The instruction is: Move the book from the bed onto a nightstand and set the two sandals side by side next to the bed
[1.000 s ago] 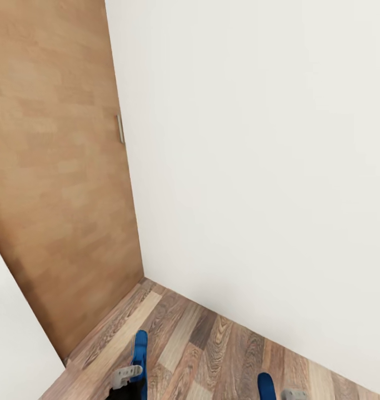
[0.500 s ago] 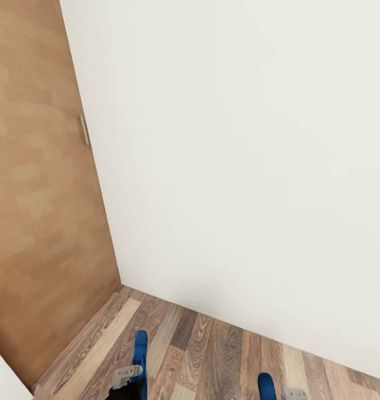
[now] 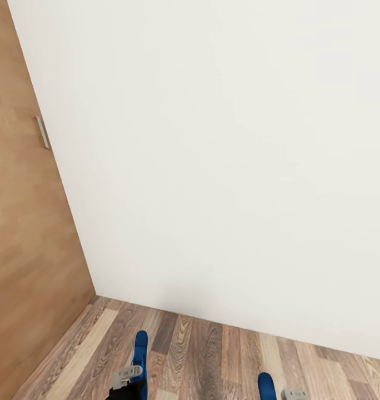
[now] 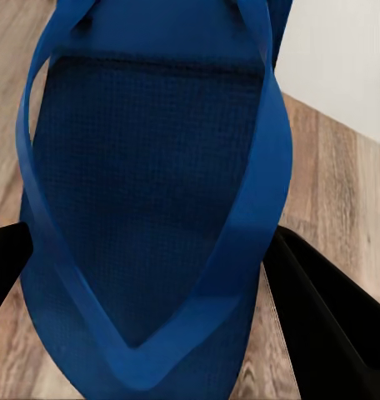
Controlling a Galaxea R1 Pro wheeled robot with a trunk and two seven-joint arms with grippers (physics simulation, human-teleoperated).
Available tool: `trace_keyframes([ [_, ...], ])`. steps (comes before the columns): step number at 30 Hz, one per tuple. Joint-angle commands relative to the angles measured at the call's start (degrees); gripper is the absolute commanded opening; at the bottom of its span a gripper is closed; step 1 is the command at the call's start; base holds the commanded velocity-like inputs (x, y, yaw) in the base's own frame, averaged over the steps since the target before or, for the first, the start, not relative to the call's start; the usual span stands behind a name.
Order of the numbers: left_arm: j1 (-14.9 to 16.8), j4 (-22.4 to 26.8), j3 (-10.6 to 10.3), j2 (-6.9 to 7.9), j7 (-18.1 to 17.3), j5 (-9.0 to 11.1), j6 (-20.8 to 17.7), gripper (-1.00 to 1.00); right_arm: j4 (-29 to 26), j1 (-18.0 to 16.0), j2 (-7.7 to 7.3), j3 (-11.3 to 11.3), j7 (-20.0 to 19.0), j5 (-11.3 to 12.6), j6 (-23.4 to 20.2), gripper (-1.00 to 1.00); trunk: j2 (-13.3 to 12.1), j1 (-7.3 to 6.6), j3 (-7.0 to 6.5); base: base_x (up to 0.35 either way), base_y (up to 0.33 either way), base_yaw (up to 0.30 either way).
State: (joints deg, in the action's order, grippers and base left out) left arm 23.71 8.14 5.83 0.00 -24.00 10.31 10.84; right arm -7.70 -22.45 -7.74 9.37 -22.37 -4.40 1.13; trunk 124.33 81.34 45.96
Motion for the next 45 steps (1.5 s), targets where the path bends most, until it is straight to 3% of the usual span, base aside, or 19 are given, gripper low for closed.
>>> trace_keyframes([
  [1,0.03,-0.05,0.4,0.0,-0.44,0.25,-0.03,-1.0,0.05,-0.05,0.01,0.47,-0.3,-0.46,0.1,-1.0,0.02,-0.01,0.03,0.0,0.0,-0.3],
  [45,0.02,-0.14,0.41,-0.18,-0.35,0.32,0.02,-1.0,0.05,-0.05,0.01,0.47,-0.32,-0.52,0.1,-1.0,0.02,-0.01,-1.26,0.0,0.0,-0.3],
])
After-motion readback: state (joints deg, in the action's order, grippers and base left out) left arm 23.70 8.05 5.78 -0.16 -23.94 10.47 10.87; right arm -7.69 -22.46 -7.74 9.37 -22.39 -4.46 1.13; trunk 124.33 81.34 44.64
